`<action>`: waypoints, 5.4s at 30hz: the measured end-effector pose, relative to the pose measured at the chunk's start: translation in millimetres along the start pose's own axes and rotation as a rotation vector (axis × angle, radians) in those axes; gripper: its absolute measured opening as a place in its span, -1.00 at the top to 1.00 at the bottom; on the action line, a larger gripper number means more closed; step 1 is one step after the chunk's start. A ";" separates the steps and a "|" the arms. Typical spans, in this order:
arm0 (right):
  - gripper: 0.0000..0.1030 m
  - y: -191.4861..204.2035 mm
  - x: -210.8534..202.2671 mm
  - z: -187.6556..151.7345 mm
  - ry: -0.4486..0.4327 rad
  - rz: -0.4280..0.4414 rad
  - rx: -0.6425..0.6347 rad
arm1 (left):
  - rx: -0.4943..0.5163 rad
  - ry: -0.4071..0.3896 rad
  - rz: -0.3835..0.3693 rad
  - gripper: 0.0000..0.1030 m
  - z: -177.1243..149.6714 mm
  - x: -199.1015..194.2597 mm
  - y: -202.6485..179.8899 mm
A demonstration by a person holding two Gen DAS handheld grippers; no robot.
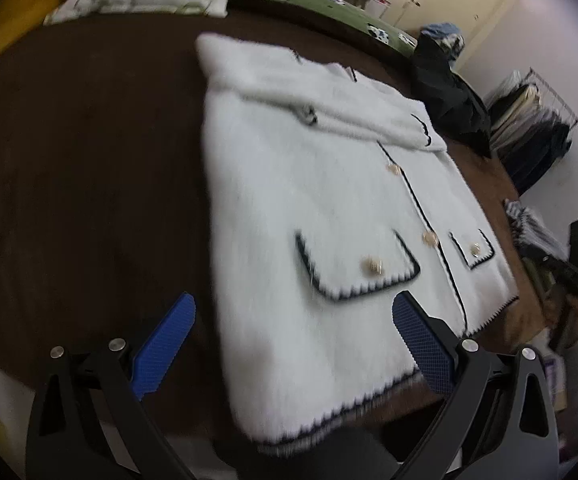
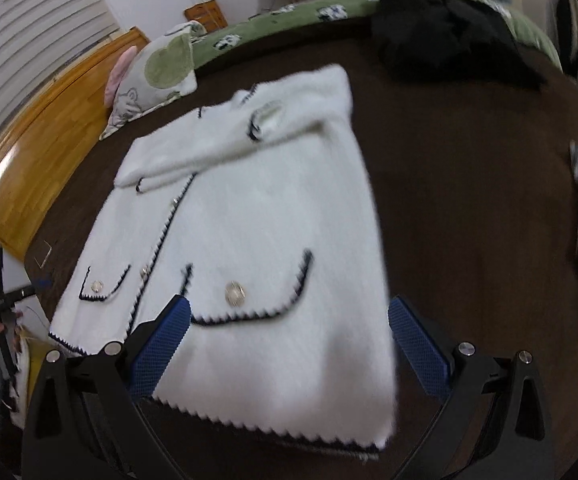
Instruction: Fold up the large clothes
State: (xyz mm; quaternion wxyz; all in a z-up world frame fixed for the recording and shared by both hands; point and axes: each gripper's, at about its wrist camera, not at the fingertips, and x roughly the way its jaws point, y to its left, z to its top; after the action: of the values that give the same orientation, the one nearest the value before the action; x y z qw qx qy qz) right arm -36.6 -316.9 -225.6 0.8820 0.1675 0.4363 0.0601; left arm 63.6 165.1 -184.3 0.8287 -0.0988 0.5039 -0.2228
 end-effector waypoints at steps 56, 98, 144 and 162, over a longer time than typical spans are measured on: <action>0.83 20.4 -9.1 -45.0 -0.025 -0.143 -0.061 | -0.078 0.027 -0.011 0.65 -47.8 22.7 -15.1; 0.83 68.8 124.5 333.9 -0.257 -0.379 -0.227 | -0.039 -0.325 0.239 0.64 306.7 103.9 1.8; -0.89 78.3 273.2 308.9 -0.047 -0.334 -0.266 | 0.018 -0.112 0.408 -0.87 299.7 236.7 -4.6; -0.89 47.5 314.0 312.2 -0.042 -0.347 -0.193 | -0.006 -0.157 0.438 -0.90 306.9 258.4 19.1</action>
State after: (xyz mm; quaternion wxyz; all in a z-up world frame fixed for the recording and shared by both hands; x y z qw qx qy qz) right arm 404.0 -269.0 -268.6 0.9000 0.0058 0.4324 -0.0550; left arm 440.1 42.1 -251.0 0.8937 -0.0065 0.4477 -0.0276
